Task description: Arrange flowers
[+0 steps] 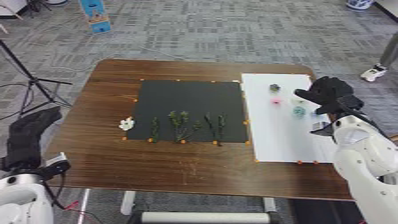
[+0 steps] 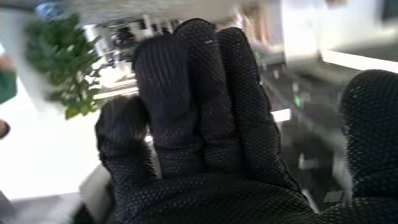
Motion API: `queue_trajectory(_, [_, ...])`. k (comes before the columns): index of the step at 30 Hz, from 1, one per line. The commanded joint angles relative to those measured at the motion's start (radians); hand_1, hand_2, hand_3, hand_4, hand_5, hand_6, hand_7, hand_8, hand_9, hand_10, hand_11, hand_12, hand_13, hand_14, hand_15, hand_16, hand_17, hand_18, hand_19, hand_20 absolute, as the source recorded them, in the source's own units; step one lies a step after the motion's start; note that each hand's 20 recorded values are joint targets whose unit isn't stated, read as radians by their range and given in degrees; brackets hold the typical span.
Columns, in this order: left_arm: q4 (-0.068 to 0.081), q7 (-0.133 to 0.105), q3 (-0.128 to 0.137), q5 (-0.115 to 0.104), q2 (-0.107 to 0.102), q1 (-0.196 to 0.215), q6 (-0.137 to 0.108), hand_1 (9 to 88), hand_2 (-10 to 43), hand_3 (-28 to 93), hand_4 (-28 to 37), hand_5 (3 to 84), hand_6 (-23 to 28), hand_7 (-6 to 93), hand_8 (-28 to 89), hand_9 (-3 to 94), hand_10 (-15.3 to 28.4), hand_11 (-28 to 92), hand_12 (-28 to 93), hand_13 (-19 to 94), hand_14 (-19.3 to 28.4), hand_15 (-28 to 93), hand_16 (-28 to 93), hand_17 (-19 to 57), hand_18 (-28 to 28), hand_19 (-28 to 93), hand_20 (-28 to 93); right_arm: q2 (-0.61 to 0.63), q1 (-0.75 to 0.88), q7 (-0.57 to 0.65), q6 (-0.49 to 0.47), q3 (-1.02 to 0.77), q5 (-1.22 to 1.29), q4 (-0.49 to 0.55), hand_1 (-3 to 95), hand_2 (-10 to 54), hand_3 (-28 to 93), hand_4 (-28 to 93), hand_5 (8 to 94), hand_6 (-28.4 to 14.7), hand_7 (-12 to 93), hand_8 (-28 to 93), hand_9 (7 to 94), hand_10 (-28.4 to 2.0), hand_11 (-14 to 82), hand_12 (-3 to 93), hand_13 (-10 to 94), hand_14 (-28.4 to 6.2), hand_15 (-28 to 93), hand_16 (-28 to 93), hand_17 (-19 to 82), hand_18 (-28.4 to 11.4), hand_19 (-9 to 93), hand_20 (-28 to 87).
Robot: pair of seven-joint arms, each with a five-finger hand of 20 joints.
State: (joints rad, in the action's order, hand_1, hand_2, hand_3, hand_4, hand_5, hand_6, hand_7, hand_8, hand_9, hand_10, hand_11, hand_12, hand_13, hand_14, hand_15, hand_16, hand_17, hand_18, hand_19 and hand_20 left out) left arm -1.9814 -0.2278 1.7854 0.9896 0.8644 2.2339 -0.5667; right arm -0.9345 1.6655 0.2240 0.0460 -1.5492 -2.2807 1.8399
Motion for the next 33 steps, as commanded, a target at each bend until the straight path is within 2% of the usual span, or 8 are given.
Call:
queue_trajectory(1, [0.009,0.012,0.017,-0.003,-0.003,0.026,-0.011,33.9,19.7,71,-26.9,52.0,2.7,18.9,-10,50.3,12.4,20,10,38,11.2,12,-3,12.9,5.9,5,18,-0.011,-0.200,-0.318,-0.286,0.072,0.239,0.095,20.9,8.0,59,-14,63.1,-2.9,21,-7,69.1,-16.5,17.7,22.5,61,-17.7,47,32,26,-23.9,67,57])
queue_trajectory(3, [0.010,0.016,0.023,0.002,0.000,0.035,-0.018,33.9,19.8,71,-26.9,52.0,2.7,18.9,-10,50.4,12.5,20,10,38,11.2,12,-3,12.9,5.8,5,18,-0.046,-0.286,-0.429,-0.434,0.114,0.325,0.063,20.5,9.1,60,-16,61.2,-2.9,21,-7,66.3,-16.3,15.8,21.6,58,-17.7,42,31,23,-22.7,61,55])
queue_trajectory(8, [0.011,0.013,0.013,0.002,-0.001,0.026,-0.016,34.1,20.1,71,-27.0,52.2,2.7,18.9,-10,50.7,12.6,20,10,39,11.2,12,-3,13.0,5.8,5,18,-0.169,-0.462,-0.522,-0.684,0.294,0.340,-0.034,20.6,12.4,62,-17,56.5,-2.2,21,-9,60.0,-14.8,12.0,20.2,53,-16.7,29,30,20,-19.9,47,46])
queue_trajectory(9, [0.013,0.015,0.005,0.005,-0.003,0.015,-0.014,34.2,20.2,72,-27.0,52.2,2.7,19.0,-10,50.8,12.6,21,10,39,11.2,12,-3,13.0,5.8,5,18,-0.174,-0.487,-0.522,-0.661,0.349,0.344,-0.056,20.7,13.4,62,-17,55.7,-2.0,21,-9,59.2,-14.4,11.5,19.9,52,-16.4,27,30,20,-19.4,44,45])
queue_trajectory(14, [0.017,0.019,-0.013,0.013,-0.012,-0.011,-0.004,34.8,20.7,71,-27.3,52.3,2.7,19.1,-10,51.0,12.5,21,10,39,11.2,12,-3,13.3,5.8,5,18,-0.335,-0.551,-0.549,-0.774,0.430,0.241,-0.173,20.8,14.5,64,-18,54.4,-1.7,21,-9,57.3,-13.2,9.8,18.7,51,-15.6,21,31,20,-18.2,37,41])
queue_trajectory(19, [0.009,0.021,-0.002,0.017,-0.007,0.002,-0.007,35.3,21.2,71,-27.5,52.4,2.6,19.3,-10,51.2,12.6,21,10,39,11.1,12,-4,13.4,5.8,5,19,-0.442,-0.546,-0.550,-0.829,0.493,0.157,-0.237,21.4,15.5,63,-18,53.3,-1.6,20,-10,55.6,-12.6,8.0,18.1,50,-15.1,16,32,19,-18.0,33,39])
queue_trajectory(23, [0.009,0.025,-0.001,0.012,-0.014,0.001,-0.007,35.4,21.4,71,-27.6,52.5,2.6,19.4,-10,51.3,12.6,21,10,39,11.2,12,-4,13.4,5.8,5,19,-0.494,-0.540,-0.646,-0.863,0.553,0.035,-0.287,19.6,17.4,62,-18,52.1,-1.5,19,-10,54.4,-12.1,7.3,17.2,48,-14.9,14,32,20,-17.7,30,37])
queue_trajectory(33, [0.006,0.030,-0.001,0.012,-0.035,-0.019,-0.016,34.9,21.5,71,-27.3,52.5,2.5,19.3,-10,52.3,12.9,20,10,42,12.1,13,-4,12.7,7.0,6,19,-0.564,-0.594,-0.798,-0.817,0.653,-0.222,-0.309,17.4,19.3,63,-19,48.1,-1.0,19,-10,50.7,-10.2,6.6,15.1,45,-14.0,14,30,20,-17.1,25,36])
